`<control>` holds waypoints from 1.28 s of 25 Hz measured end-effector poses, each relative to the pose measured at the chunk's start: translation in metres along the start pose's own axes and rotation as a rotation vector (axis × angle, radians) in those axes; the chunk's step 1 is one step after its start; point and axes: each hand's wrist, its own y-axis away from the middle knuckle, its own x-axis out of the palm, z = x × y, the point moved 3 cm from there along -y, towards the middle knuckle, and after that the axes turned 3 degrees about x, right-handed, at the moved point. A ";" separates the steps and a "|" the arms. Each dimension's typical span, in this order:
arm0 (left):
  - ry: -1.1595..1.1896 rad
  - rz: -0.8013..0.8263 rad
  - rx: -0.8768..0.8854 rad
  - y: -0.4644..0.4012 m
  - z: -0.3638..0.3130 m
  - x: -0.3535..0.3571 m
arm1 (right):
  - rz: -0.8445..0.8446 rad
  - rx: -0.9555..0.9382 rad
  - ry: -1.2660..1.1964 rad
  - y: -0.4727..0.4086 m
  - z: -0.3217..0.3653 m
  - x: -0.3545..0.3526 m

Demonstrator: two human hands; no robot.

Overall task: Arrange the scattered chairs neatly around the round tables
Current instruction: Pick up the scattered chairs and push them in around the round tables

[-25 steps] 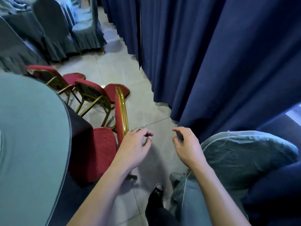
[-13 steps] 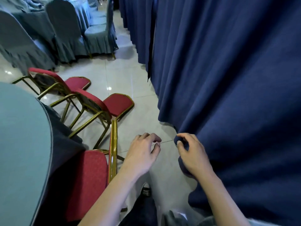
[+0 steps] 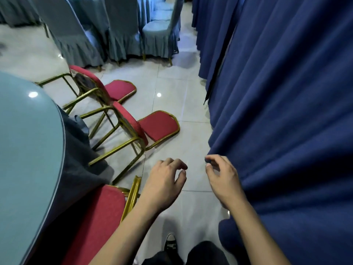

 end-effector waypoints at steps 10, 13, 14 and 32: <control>-0.033 -0.020 -0.069 -0.195 -0.002 0.001 | 0.067 -0.084 -0.039 -0.220 -0.004 -0.005; -0.069 -0.016 -0.072 -0.284 -0.013 0.002 | 0.106 -0.110 -0.029 -0.316 -0.007 -0.008; -0.074 -0.008 -0.077 -0.309 -0.016 0.001 | 0.109 -0.116 -0.039 -0.344 -0.006 -0.012; 0.005 -0.268 -0.260 -0.661 0.083 -0.098 | 0.283 -0.278 0.014 -0.756 0.102 0.046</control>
